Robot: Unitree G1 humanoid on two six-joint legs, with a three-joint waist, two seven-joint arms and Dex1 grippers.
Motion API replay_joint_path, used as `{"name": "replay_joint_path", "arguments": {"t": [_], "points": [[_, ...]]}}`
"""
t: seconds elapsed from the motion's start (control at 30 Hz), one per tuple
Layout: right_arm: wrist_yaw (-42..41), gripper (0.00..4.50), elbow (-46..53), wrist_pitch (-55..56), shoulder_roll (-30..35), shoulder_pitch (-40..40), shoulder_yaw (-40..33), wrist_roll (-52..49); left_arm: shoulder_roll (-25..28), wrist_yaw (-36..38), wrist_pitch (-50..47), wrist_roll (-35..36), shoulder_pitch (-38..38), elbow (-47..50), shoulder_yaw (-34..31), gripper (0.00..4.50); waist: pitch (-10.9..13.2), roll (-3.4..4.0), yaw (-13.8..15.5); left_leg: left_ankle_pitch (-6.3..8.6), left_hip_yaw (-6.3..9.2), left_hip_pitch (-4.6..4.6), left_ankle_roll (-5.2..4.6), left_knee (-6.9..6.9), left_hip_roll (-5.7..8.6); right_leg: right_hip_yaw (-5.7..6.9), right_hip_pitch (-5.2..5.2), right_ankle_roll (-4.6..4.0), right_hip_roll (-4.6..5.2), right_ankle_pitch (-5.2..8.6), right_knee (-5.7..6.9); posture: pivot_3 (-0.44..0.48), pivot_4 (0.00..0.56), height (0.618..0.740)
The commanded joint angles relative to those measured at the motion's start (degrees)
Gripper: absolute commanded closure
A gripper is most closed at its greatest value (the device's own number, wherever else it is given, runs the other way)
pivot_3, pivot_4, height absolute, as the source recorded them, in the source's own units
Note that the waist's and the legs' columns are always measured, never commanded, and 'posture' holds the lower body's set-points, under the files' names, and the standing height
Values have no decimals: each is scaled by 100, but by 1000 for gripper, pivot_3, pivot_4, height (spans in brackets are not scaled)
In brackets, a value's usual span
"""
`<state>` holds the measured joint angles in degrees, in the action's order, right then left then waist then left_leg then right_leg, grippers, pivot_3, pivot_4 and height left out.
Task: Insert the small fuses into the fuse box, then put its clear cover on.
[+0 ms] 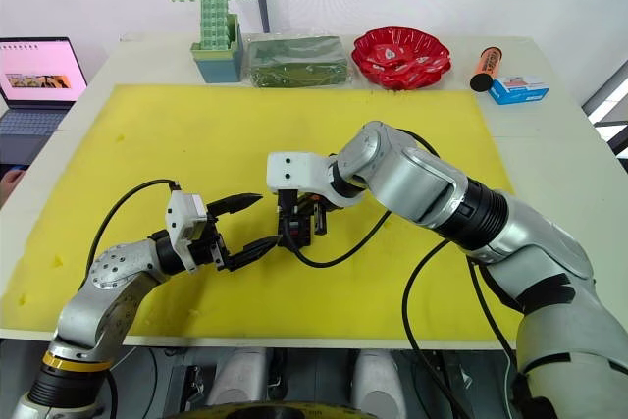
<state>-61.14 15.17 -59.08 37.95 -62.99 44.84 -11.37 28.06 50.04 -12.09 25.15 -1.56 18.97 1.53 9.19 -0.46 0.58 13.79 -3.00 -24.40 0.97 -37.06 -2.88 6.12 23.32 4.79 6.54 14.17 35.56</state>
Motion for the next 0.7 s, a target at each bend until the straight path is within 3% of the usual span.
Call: {"name": "replay_joint_path", "arguments": {"t": [0.03, 0.7], "points": [[-63, 4446, 131, 60, -21, -50, -132, 101, -1, 16, 100, -20, -53, 64, 33, 0, 0, 0, -1, 0, 0, 0, 0, 0, 0, 0, 0, 0, 0, 0, 0, 0, 150, 740], [-290, 4446, -67, 67, -172, 68, -50, 364, 42, 174, 261, -246, -254, -92, 208, 0, 0, 0, 2, 0, 1, 2, 1, -2, 0, 0, -2, 0, 0, 0, 7, 0, 150, 740]]}}
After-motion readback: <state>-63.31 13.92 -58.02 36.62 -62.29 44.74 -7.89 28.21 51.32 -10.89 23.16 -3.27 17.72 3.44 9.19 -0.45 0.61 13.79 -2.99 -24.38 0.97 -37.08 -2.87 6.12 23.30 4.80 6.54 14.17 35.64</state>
